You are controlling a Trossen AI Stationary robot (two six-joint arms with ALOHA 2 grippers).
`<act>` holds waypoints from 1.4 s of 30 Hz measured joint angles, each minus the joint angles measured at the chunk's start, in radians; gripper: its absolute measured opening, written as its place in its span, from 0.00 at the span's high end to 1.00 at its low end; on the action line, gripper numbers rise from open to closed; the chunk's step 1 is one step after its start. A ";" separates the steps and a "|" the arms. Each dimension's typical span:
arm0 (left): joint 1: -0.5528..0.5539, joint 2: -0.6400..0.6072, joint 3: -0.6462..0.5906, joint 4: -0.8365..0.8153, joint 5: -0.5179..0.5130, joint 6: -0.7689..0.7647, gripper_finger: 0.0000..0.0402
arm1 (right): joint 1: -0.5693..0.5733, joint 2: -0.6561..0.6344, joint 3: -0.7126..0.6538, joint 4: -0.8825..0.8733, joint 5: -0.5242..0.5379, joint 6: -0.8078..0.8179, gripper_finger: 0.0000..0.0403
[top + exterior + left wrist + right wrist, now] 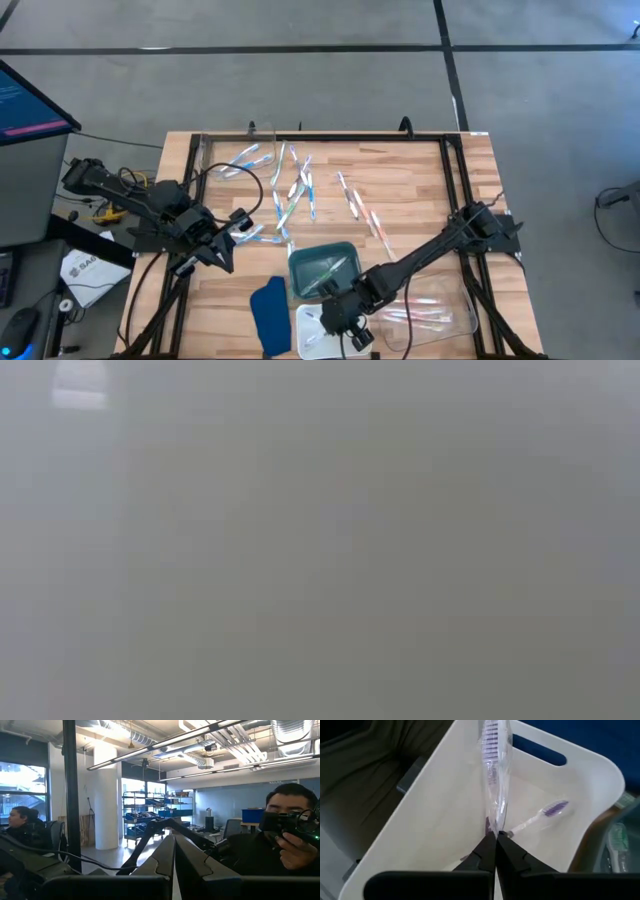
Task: Pick & Place Toothbrushes
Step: Put the purple toothbrush into the white bin, then put the blue toothbrush into the top transparent bin
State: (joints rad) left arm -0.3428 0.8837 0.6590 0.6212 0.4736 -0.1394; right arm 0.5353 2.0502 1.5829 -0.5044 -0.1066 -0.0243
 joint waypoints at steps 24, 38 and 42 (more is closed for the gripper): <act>0.000 0.000 0.000 0.000 0.000 0.000 0.98 | -0.007 0.000 0.001 0.040 0.002 0.022 0.70; 0.000 0.000 0.000 0.000 0.000 0.000 0.98 | -0.016 -0.008 0.031 0.073 0.000 0.000 0.69; 0.000 0.000 0.000 0.000 0.000 0.000 0.98 | -0.020 -0.008 0.097 0.042 0.000 0.074 0.69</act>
State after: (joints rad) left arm -0.3430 0.8837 0.6586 0.6212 0.4732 -0.1394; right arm 0.5156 2.0419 1.6798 -0.4623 -0.1070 0.0494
